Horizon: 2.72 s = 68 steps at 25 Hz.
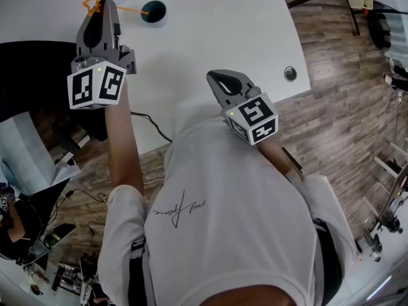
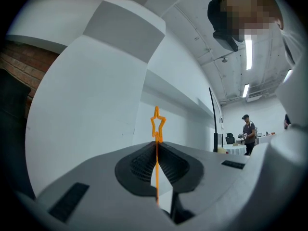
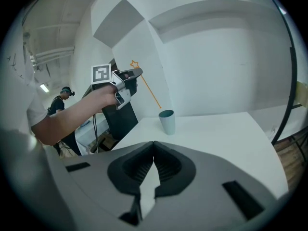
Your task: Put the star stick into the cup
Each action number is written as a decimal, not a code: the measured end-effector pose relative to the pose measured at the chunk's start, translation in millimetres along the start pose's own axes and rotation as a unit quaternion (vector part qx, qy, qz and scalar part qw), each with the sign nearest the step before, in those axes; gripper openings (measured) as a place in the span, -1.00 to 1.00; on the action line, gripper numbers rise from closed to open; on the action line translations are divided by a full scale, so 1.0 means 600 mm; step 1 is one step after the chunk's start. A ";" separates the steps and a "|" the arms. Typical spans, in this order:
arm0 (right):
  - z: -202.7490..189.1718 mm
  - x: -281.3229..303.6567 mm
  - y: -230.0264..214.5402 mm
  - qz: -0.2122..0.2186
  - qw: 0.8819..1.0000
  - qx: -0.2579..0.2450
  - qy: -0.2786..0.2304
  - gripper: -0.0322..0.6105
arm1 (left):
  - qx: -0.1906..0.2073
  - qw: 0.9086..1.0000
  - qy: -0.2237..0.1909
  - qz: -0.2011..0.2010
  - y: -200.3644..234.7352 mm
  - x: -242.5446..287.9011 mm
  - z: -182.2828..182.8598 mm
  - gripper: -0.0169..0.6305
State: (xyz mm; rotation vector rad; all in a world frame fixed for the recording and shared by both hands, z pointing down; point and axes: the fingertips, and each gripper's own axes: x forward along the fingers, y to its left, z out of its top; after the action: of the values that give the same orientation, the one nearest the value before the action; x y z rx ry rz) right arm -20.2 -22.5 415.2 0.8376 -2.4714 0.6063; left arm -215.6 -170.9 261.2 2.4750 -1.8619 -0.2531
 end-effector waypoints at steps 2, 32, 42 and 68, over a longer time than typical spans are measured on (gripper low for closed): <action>-0.006 0.000 -0.006 -0.004 1.000 0.007 0.003 -0.87 | -0.008 1.000 0.003 0.004 0.007 0.000 -0.011 -0.90; -0.014 0.015 -0.031 -0.001 0.999 0.036 0.024 -0.87 | -0.011 0.998 0.065 0.007 0.026 0.056 -0.116 -0.90; -0.001 0.040 -0.034 0.010 0.999 0.020 0.025 -0.87 | -0.017 0.997 0.081 0.010 0.034 0.062 -0.146 -0.90; 0.018 0.080 -0.043 0.012 0.999 0.013 0.030 -0.87 | -0.024 0.992 0.120 0.015 0.056 0.071 -0.216 -0.90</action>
State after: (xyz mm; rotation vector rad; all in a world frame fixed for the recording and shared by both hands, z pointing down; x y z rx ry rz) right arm -40.9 -68.1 439.3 0.7895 -2.4275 0.6623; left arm -216.9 -230.3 388.6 2.3262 -1.7710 0.0009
